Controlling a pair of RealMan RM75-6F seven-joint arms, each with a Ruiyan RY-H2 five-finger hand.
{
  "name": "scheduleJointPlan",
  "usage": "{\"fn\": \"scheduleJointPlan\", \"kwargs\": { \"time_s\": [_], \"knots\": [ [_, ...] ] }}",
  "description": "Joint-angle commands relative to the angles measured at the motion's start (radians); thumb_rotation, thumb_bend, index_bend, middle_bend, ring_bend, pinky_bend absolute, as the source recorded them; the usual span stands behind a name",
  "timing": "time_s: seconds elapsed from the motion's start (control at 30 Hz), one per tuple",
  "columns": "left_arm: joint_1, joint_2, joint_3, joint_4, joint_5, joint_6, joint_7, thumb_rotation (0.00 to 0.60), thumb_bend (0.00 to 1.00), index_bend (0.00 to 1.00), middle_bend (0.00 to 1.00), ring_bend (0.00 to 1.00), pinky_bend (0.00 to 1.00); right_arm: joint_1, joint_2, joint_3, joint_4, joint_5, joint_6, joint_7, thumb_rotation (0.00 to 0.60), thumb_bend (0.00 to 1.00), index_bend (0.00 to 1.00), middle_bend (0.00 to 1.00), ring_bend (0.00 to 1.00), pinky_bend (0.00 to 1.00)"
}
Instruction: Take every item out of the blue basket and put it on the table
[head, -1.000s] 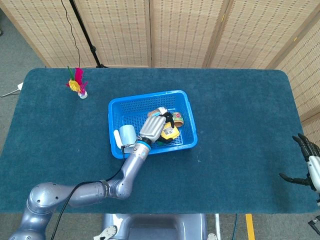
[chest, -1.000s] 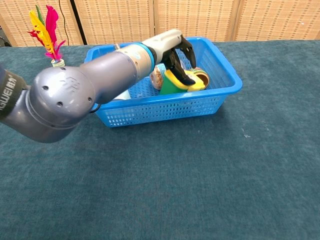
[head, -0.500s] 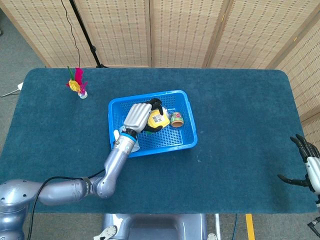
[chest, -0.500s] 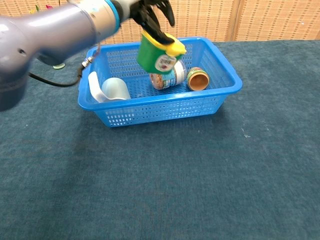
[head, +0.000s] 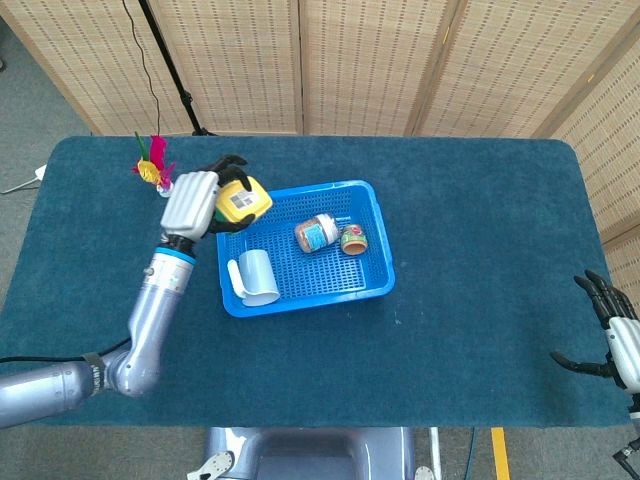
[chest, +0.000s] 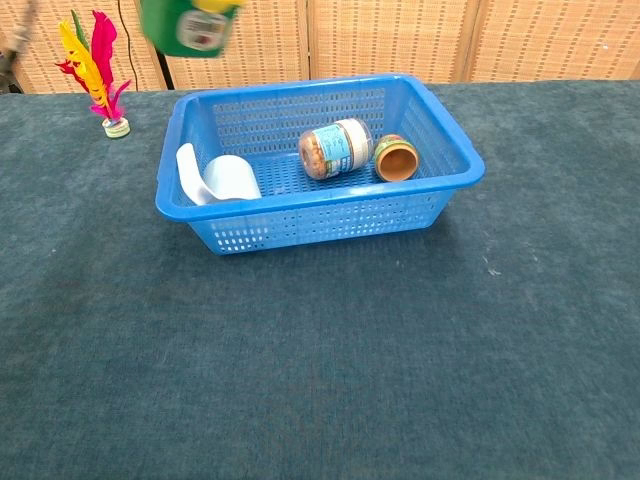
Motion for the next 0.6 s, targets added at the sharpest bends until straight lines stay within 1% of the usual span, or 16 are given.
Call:
{"fn": "scheduleJointPlan", "kwargs": {
  "time_s": [0.03, 0.13, 0.27, 0.4, 0.53, 0.57, 0.6],
  "knots": [
    [0.082, 0.082, 0.028, -0.007, 0.027, 0.018, -0.062, 0.600, 0.37, 0.50, 0.28, 0.36, 0.52, -0.001, 0.001, -0.005, -0.007, -0.011, 0.007, -0.006, 0.600, 0.00, 0.00, 0.00, 0.00, 0.00],
    [0.118, 0.106, 0.055, 0.048, 0.035, -0.005, -0.109, 0.600, 0.37, 0.50, 0.29, 0.36, 0.52, -0.002, 0.002, -0.010, -0.013, -0.023, 0.012, -0.013, 0.600, 0.00, 0.00, 0.00, 0.00, 0.00],
    [0.154, 0.089, 0.097, 0.159, 0.036, -0.056, -0.188, 0.600, 0.37, 0.51, 0.29, 0.36, 0.52, 0.000, 0.000, -0.019, -0.022, -0.040, 0.014, -0.027, 0.600, 0.00, 0.00, 0.00, 0.00, 0.00],
    [0.167, 0.024, 0.136, 0.298, 0.038, -0.125, -0.262, 0.600, 0.37, 0.51, 0.30, 0.36, 0.52, 0.007, -0.003, -0.029, -0.029, -0.053, 0.003, -0.037, 0.600, 0.00, 0.00, 0.00, 0.00, 0.00],
    [0.163, -0.043, 0.152, 0.428, 0.049, -0.189, -0.330, 0.600, 0.37, 0.51, 0.30, 0.36, 0.52, 0.015, -0.004, -0.035, -0.030, -0.054, -0.013, -0.040, 0.600, 0.00, 0.00, 0.00, 0.00, 0.00],
    [0.161, -0.057, 0.155, 0.452, 0.049, -0.201, -0.338, 0.600, 0.37, 0.48, 0.28, 0.34, 0.52, 0.016, -0.004, -0.035, -0.030, -0.053, -0.016, -0.039, 0.600, 0.00, 0.00, 0.00, 0.00, 0.00],
    [0.157, -0.076, 0.157, 0.486, 0.049, -0.217, -0.350, 0.600, 0.34, 0.42, 0.23, 0.29, 0.51, 0.017, -0.004, -0.036, -0.030, -0.052, -0.019, -0.039, 0.600, 0.00, 0.00, 0.00, 0.00, 0.00]
  ]
}}
